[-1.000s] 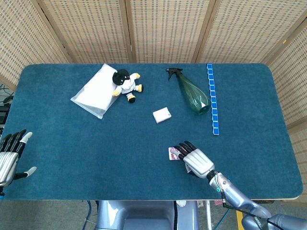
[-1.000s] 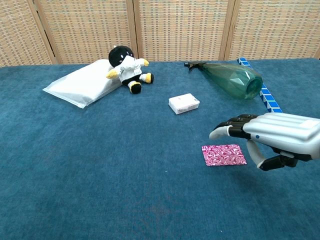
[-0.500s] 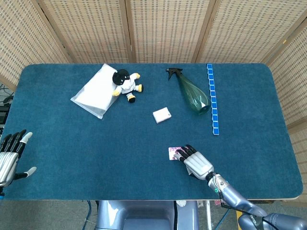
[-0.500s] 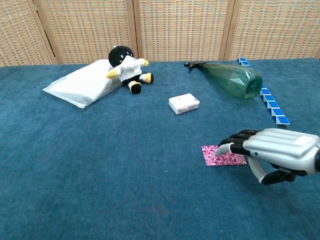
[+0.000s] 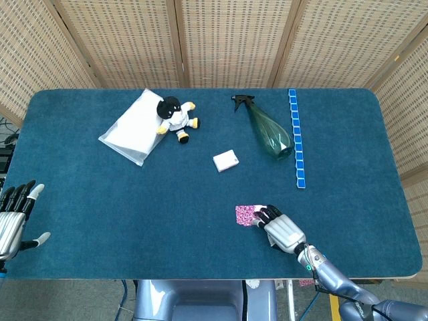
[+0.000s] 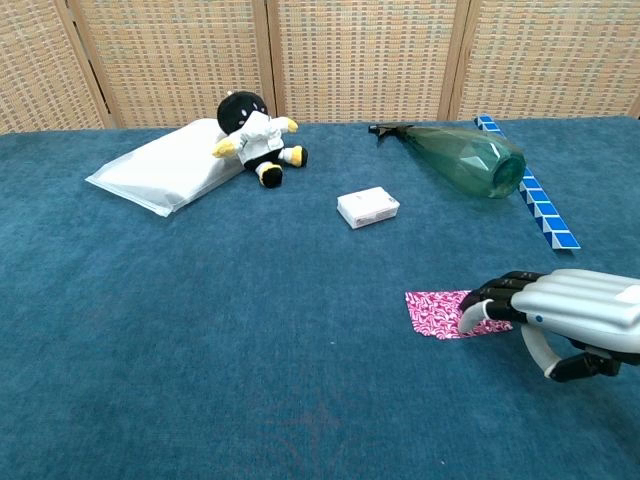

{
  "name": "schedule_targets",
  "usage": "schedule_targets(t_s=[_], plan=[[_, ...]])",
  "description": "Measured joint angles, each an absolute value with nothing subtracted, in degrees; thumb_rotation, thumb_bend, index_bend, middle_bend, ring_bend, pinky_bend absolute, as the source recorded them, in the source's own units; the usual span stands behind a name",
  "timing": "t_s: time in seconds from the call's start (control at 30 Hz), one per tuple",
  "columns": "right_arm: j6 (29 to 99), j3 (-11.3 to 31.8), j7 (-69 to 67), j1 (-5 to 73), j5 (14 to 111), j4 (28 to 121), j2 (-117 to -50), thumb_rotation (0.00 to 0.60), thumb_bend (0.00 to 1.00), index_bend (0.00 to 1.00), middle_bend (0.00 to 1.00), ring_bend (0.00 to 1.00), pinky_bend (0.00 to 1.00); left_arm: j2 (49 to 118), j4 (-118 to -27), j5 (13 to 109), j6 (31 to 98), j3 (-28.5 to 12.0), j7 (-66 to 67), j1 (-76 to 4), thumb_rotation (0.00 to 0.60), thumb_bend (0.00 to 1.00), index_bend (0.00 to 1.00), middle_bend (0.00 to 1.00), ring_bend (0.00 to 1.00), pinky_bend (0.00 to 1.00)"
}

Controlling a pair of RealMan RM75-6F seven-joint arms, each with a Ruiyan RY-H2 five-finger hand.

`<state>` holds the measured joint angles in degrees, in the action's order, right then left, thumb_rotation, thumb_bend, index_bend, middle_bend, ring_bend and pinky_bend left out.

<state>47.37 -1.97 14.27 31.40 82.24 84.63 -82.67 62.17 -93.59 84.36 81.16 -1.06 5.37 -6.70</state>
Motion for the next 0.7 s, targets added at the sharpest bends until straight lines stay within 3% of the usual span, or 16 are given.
schedule_targets(t_s=[0.7], plan=[[46.47, -2.9, 10.92, 30.27, 78.34, 80.41, -79.27, 0.6, 1.0, 0.21, 0.18, 0.0, 0.0, 62.58, -93.79, 83.95, 81.61, -1.32, 6.5, -6.51, 0.6, 0.02, 0.0, 0.0, 0.0, 0.0]])
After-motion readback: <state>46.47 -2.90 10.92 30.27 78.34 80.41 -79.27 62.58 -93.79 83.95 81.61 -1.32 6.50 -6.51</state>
